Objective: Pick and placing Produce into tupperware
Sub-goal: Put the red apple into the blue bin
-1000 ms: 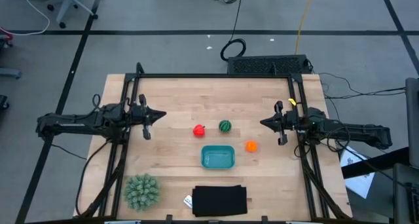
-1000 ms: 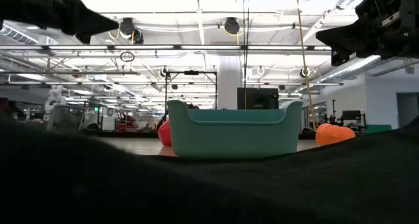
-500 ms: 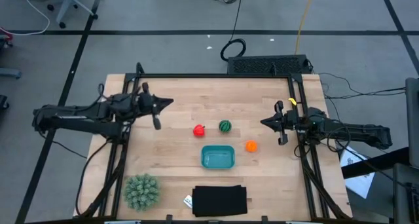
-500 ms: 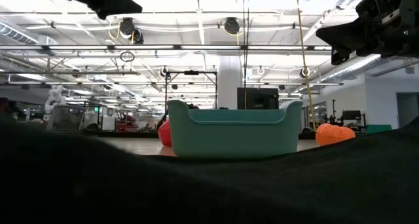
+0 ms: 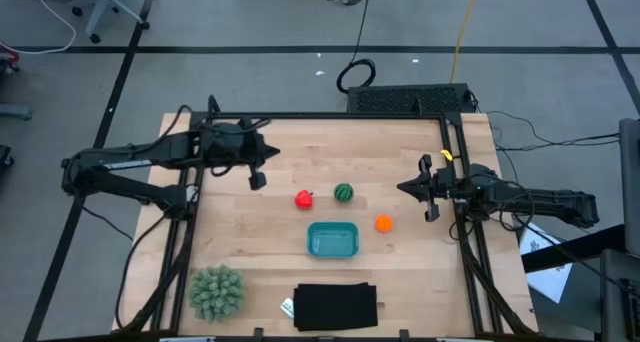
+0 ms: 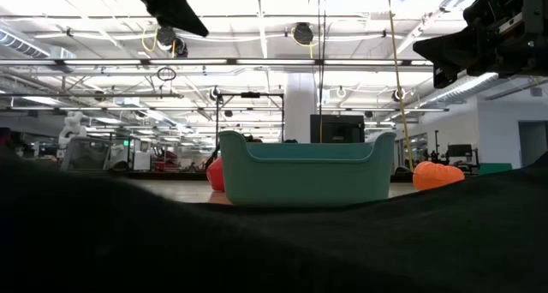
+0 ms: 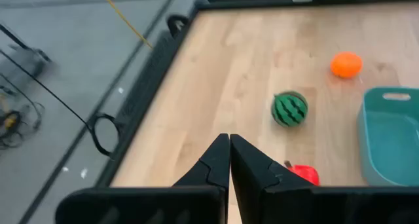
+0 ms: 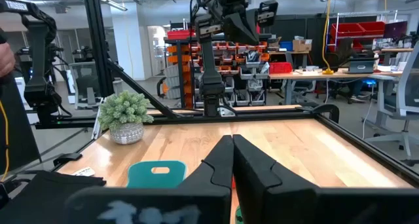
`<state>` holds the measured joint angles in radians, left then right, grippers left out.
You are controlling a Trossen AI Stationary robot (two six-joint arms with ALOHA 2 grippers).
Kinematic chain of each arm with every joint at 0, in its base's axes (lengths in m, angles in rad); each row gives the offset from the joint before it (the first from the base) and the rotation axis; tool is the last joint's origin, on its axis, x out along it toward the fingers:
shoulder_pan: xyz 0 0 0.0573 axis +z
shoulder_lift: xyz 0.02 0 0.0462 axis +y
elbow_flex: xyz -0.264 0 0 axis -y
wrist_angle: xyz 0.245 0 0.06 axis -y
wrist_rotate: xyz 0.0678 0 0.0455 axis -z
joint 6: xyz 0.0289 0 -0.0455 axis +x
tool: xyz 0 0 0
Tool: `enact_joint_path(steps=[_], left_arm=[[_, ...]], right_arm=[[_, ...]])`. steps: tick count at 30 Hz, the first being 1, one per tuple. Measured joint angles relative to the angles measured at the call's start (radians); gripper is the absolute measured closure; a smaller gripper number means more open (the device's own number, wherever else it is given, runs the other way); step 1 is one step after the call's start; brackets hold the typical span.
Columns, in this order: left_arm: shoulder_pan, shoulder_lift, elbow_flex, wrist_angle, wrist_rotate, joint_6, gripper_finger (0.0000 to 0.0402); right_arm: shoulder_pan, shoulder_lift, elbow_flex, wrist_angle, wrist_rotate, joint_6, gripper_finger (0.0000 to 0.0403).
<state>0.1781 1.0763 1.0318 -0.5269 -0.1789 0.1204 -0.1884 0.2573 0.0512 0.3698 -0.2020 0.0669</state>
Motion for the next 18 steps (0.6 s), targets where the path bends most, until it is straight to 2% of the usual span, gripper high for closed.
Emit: enact_joint_path(steps=[9, 18], left_arm=[[0.013, 0.183, 0.176, -0.159, 0.01, -0.053, 0.0385], [0.027, 0.368, 0.355, -0.26, 0.164, 0.002, 0.0385]], right_arm=[[0.0, 0.0, 0.0, 0.0, 0.0, 0.0, 0.0403], [0.0, 0.0, 0.0, -0.001, 0.0, 0.0, 0.0403]])
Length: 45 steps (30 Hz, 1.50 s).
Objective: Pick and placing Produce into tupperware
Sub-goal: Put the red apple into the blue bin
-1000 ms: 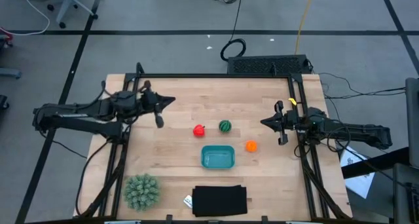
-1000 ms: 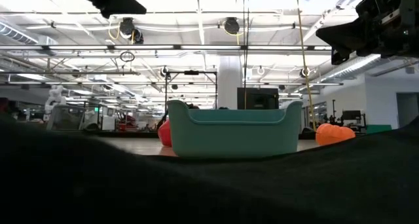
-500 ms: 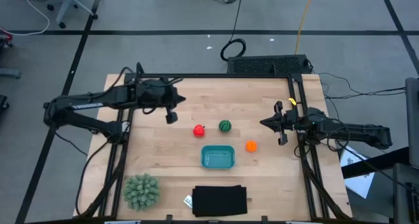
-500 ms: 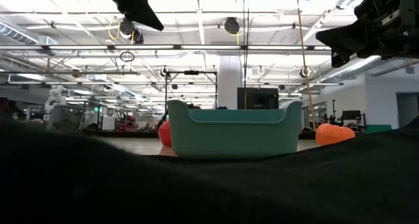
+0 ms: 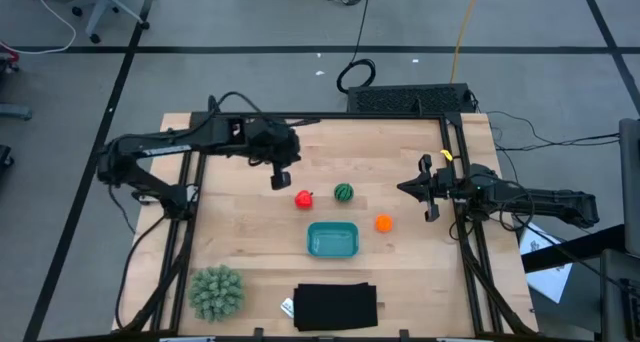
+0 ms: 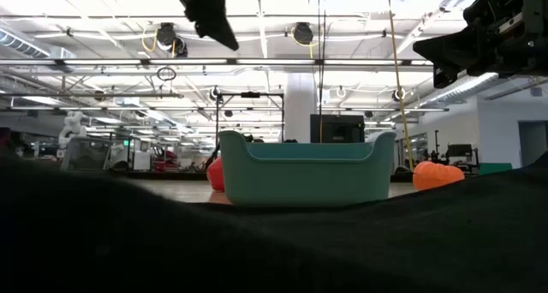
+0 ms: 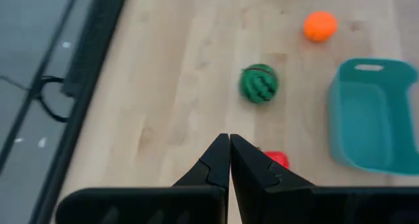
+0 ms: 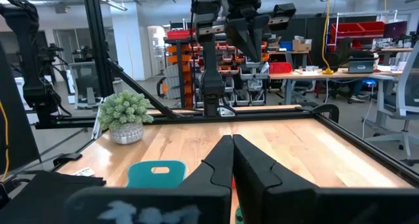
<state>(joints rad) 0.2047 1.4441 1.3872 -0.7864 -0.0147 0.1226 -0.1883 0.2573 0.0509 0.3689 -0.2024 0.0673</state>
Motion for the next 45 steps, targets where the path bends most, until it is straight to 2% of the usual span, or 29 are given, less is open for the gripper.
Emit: enact_joint_path(steps=[4, 11, 16, 22, 26, 34, 39, 45], left_arm=[[0.0, 0.088, 0.105, -0.085, 0.05, 0.002, 0.0385], [-0.004, 0.233, 0.296, -0.236, 0.051, 0.037, 0.0385], [-0.004, 0.305, 0.378, -0.293, 0.062, 0.05, 0.0385], [-0.009, 0.385, 0.453, -0.369, 0.086, 0.032, 0.0385], [-0.016, 0.413, 0.461, -0.404, 0.085, 0.029, 0.0385], [-0.012, 0.426, 0.462, -0.4, 0.032, 0.044, 0.038], [-0.008, 0.427, 0.462, -0.419, 0.033, 0.031, 0.0332], [-0.009, 0.427, 0.462, -0.447, 0.048, -0.008, 0.0217]], right_arm=[[0.0, 0.0, 0.0, 0.0, 0.0, 0.0, 0.0403], [0.0, 0.0, 0.0, -0.006, 0.0, 0.0, 0.0403], [0.0, 0.0, 0.0, -0.005, 0.0, 0.0, 0.0403], [0.0, 0.0, 0.0, -0.001, 0.0, 0.0, 0.0403], [0.0, 0.0, 0.0, -0.003, 0.0, 0.0, 0.0403], [0.0, 0.0, 0.0, -0.003, 0.0, 0.0, 0.0403], [0.0, 0.0, 0.0, -0.003, 0.0, 0.0, 0.0403], [0.0, 0.0, 0.0, -0.004, 0.0, 0.0, 0.0403]])
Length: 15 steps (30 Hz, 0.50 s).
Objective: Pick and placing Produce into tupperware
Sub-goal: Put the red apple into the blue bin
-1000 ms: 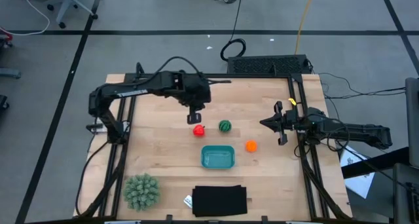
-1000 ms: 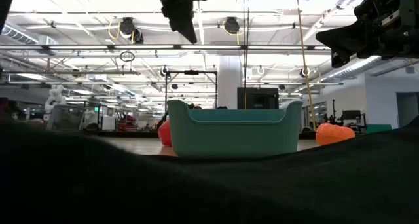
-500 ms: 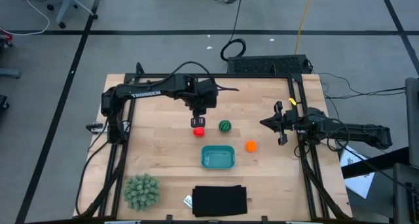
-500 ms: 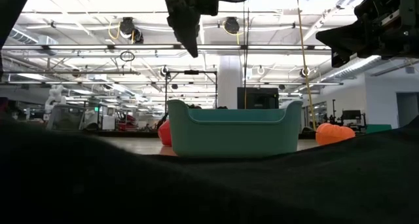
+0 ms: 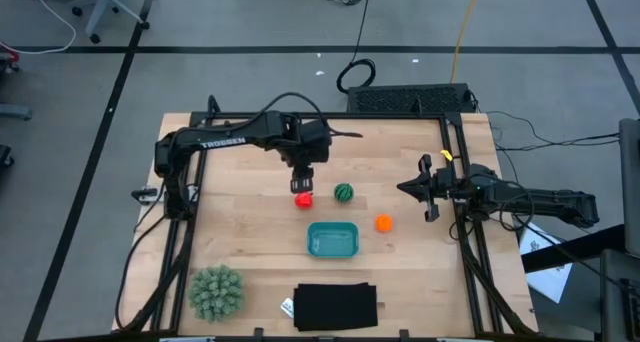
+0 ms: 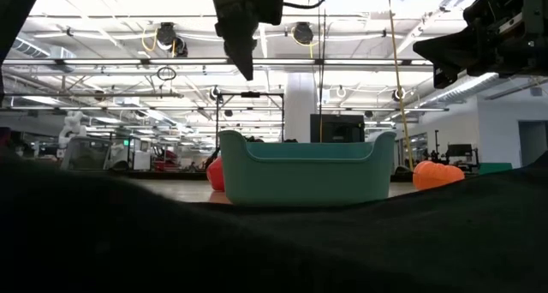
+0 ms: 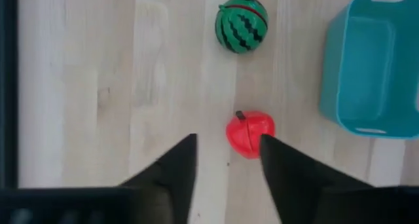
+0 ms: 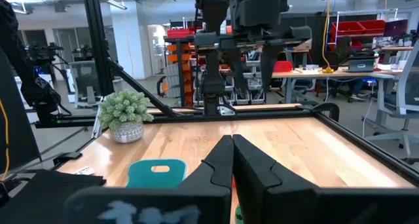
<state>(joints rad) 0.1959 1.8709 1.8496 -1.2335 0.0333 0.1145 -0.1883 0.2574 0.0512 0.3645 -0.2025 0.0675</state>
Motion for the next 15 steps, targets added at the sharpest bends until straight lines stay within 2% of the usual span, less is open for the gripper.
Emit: enact_joint_path(steps=[5, 8, 11, 15], left_arm=[[-0.003, -0.001, -0.028, -0.012, 0.037, -0.056, 0.012], [-0.008, -0.001, -0.064, -0.013, 0.042, -0.098, 0.0076], [-0.017, -0.001, -0.109, -0.012, 0.047, -0.115, 0.0049], [-0.032, -0.001, -0.178, 0.05, 0.05, -0.124, 0.0035]], right_arm=[[0.0, 0.0, 0.0, -0.002, 0.0, 0.025, 0.0403], [0.0, 0.0, 0.0, -0.003, 0.0, 0.025, 0.0403], [0.0, 0.0, 0.0, -0.003, 0.0, 0.025, 0.0403], [0.0, 0.0, 0.0, -0.003, 0.0, 0.025, 0.0403]])
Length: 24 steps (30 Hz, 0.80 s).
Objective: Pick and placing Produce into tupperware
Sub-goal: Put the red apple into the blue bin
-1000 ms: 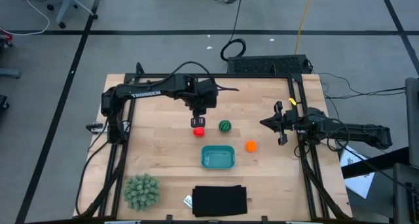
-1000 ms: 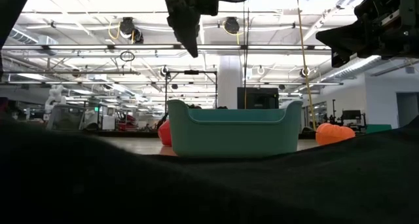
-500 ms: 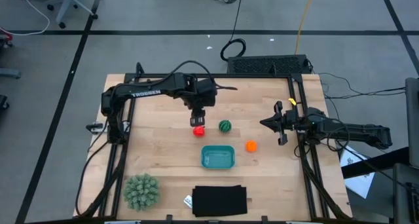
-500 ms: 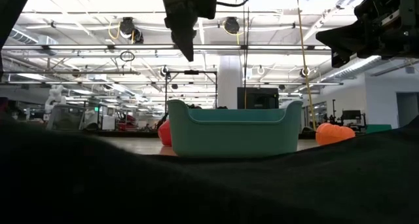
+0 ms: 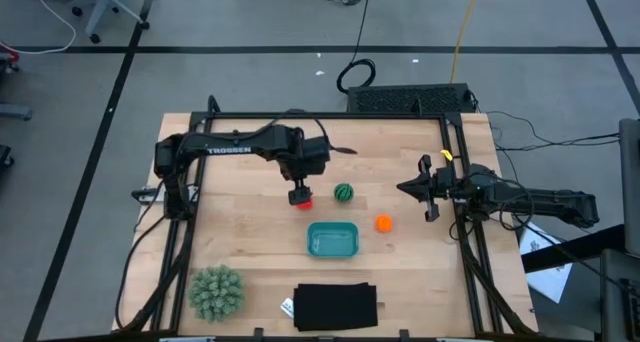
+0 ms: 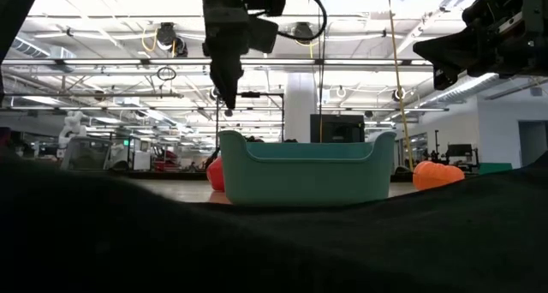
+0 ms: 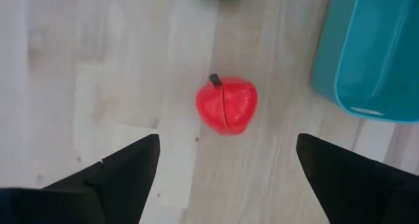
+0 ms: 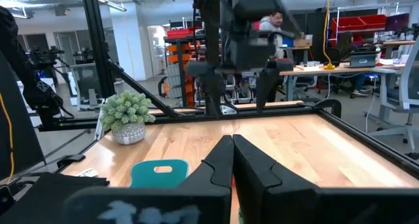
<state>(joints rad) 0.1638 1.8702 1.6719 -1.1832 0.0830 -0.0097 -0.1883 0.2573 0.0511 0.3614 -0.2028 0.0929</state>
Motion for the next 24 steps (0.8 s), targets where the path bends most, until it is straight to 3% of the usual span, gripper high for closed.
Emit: enact_joint_path(steps=[7, 13, 24], left_arm=[[-0.011, 0.0, -0.087, 0.102, 0.055, -0.011, 0.0034], [-0.02, 0.0, -0.147, 0.173, 0.056, -0.01, 0.0034], [-0.02, 0.0, -0.224, 0.277, 0.016, -0.15, 0.0034]], right_arm=[[0.0, 0.0, 0.0, 0.0, 0.0, 0.0, 0.0403], [0.0, 0.0, 0.0, -0.001, 0.0, 0.0, 0.0403], [0.0, 0.0, 0.0, -0.006, 0.0, 0.0, 0.0403]])
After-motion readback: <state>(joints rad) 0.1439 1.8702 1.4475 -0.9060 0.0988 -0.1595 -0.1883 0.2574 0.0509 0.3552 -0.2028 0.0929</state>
